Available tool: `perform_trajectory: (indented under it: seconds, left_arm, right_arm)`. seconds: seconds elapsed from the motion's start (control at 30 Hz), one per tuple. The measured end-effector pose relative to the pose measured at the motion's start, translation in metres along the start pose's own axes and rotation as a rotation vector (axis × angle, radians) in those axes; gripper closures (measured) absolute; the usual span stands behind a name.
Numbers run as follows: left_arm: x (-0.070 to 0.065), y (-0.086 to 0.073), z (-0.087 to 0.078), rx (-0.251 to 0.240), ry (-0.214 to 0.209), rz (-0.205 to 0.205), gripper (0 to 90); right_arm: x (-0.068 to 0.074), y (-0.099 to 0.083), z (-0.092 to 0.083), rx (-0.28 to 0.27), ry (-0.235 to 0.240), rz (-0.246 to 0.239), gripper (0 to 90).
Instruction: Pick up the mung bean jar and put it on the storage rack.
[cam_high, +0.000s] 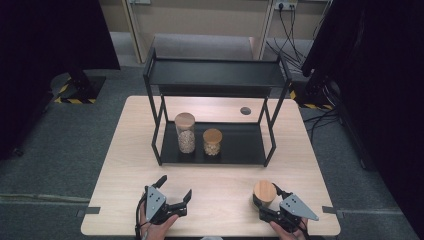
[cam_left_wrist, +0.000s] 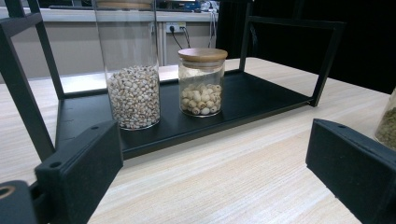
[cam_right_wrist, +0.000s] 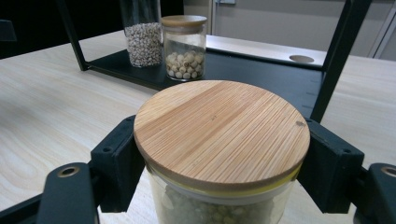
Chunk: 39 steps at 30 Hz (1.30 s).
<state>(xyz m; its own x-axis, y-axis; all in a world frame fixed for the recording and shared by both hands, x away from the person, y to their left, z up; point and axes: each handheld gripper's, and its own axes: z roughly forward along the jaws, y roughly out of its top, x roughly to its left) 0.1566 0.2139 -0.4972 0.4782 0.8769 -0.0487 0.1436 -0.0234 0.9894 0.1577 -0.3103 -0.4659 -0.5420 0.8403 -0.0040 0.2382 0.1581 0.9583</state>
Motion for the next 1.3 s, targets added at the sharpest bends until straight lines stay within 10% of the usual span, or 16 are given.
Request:
perform_trajectory:
  seconds: [1.3]
  left_arm:
    - [0.002, -0.002, 0.001, -0.007, -0.016, -0.004, 0.8]
  right_arm:
    - [-0.011, 0.046, 0.061, -0.024, 0.043, -0.007, 24.9]
